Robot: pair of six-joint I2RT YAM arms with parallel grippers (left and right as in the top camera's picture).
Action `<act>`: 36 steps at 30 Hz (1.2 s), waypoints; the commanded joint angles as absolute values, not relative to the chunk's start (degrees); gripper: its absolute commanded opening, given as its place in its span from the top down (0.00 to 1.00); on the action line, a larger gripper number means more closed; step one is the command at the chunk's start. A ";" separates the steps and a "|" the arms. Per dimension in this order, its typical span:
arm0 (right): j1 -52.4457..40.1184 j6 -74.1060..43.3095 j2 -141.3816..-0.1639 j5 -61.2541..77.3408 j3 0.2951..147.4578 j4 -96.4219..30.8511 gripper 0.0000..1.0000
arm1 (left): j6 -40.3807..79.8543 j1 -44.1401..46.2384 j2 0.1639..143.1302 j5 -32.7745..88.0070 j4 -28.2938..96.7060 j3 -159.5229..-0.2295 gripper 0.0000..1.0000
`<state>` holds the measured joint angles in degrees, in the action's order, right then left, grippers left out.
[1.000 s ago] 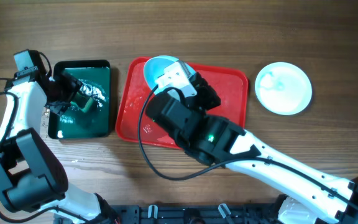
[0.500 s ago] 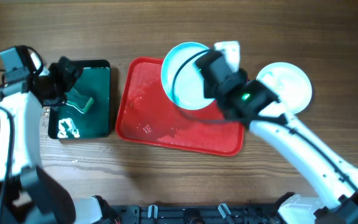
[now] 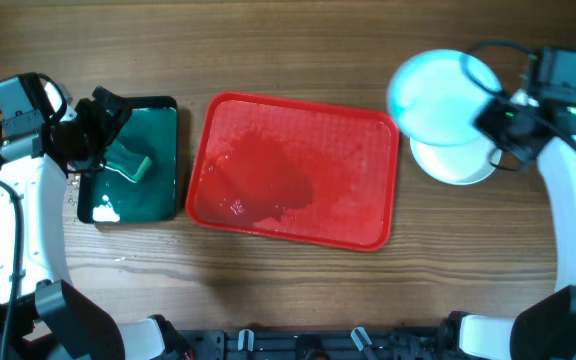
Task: Clean dirty plates on tray and stack at the side
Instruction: 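Carry the plate right and set it on the plate stack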
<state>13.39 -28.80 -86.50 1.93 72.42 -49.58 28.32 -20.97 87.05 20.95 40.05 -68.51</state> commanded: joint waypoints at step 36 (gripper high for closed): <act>-27.20 -45.06 -91.50 3.36 48.14 -46.70 0.96 | 27.42 -20.75 87.11 21.85 40.03 -68.36 0.00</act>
<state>-27.44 -40.32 -92.51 6.59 50.54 -48.42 28.32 -20.97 87.05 20.95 40.07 -68.51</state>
